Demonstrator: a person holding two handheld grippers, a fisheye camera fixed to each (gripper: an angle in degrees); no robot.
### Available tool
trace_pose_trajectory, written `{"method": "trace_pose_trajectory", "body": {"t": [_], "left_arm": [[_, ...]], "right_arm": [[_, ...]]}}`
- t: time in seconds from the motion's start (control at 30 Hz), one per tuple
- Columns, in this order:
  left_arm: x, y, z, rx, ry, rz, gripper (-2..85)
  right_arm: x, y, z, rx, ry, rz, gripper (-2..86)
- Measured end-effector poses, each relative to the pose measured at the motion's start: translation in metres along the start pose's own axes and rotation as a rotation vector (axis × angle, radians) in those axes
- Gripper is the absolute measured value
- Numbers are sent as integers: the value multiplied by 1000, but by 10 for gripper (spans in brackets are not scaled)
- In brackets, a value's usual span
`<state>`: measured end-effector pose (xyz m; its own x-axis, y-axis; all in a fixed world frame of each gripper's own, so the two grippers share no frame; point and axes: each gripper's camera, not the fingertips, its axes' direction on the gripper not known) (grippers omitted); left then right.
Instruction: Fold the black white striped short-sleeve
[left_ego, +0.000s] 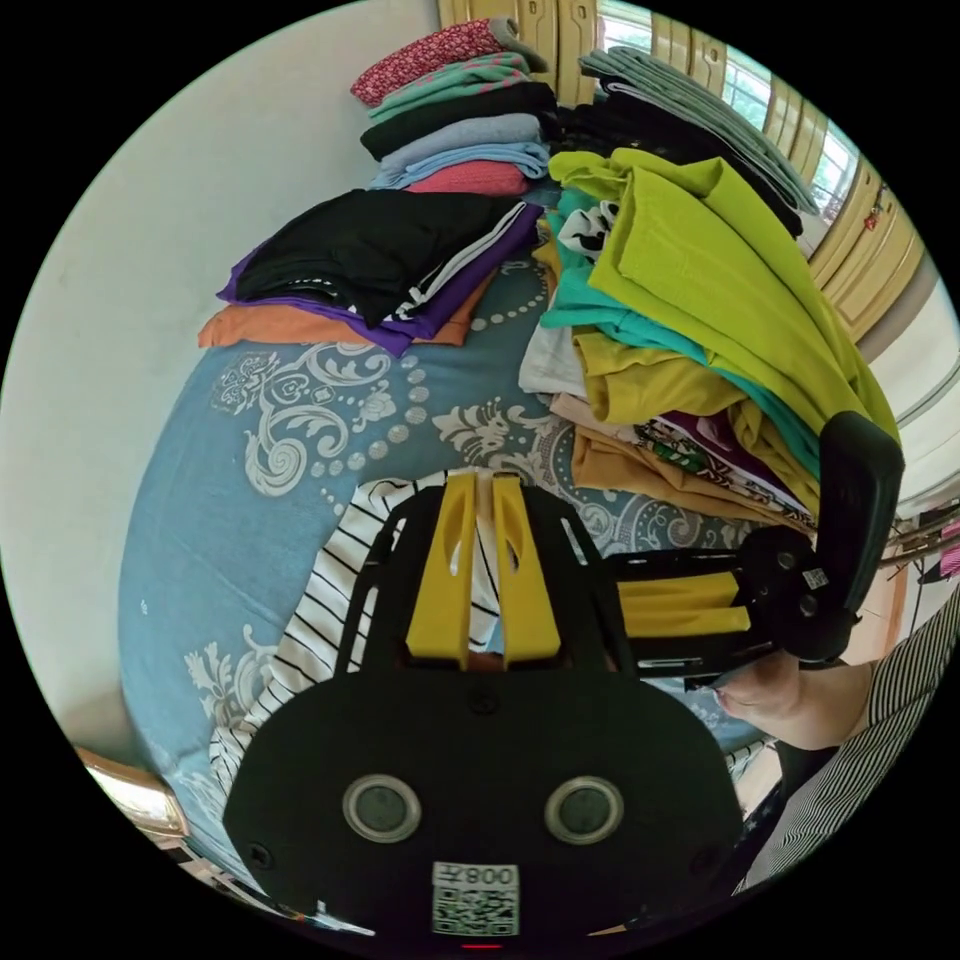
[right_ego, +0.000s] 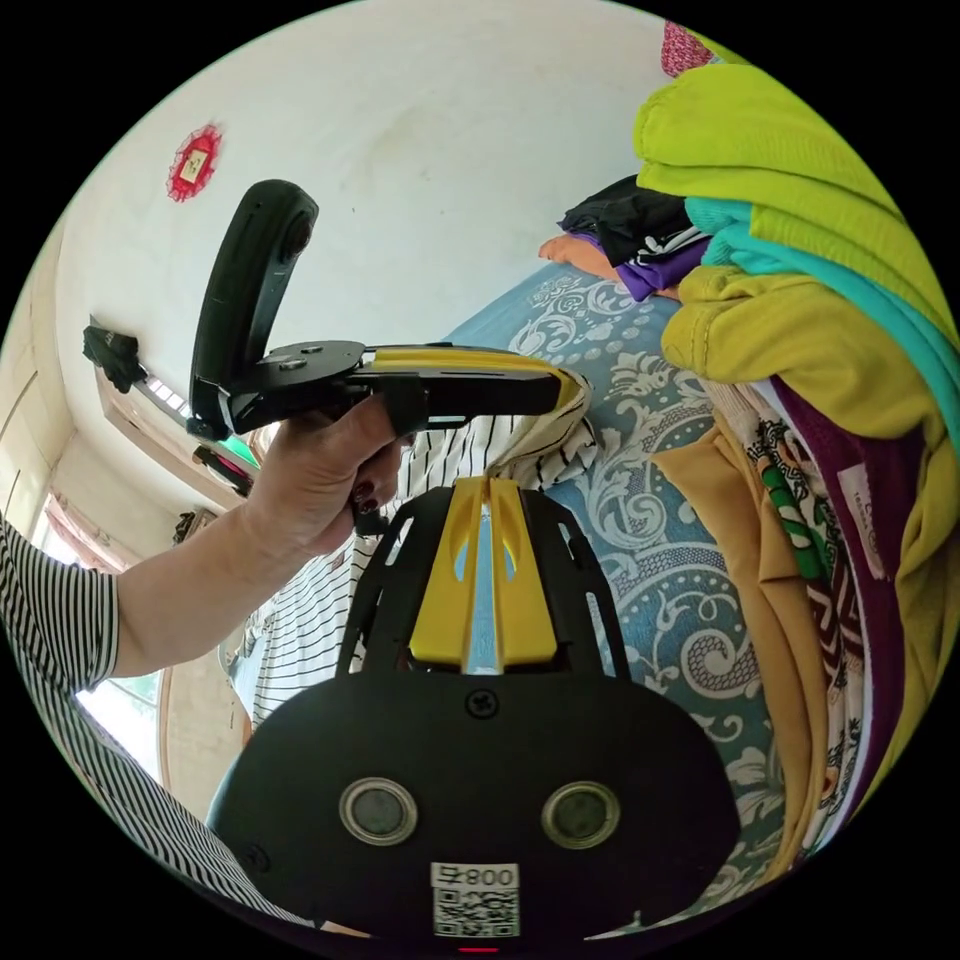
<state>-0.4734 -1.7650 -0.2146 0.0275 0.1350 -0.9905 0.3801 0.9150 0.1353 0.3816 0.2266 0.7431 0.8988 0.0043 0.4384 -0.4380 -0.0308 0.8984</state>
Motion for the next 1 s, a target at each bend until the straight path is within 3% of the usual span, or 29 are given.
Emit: {"method": "trace_pose_trajectory", "body": {"t": [0.27, 0.5, 1.0], "left_arm": [[-65, 48, -75, 90, 46, -83, 8], [-159, 115, -162, 164, 213, -212, 5], [-363, 371, -355, 257, 112, -457, 6]], "right_arm": [[-27, 8, 13, 39, -38, -12, 7], [-82, 16, 15, 77, -130, -110, 6], [-281, 36, 116, -81, -378, -307, 7]]}}
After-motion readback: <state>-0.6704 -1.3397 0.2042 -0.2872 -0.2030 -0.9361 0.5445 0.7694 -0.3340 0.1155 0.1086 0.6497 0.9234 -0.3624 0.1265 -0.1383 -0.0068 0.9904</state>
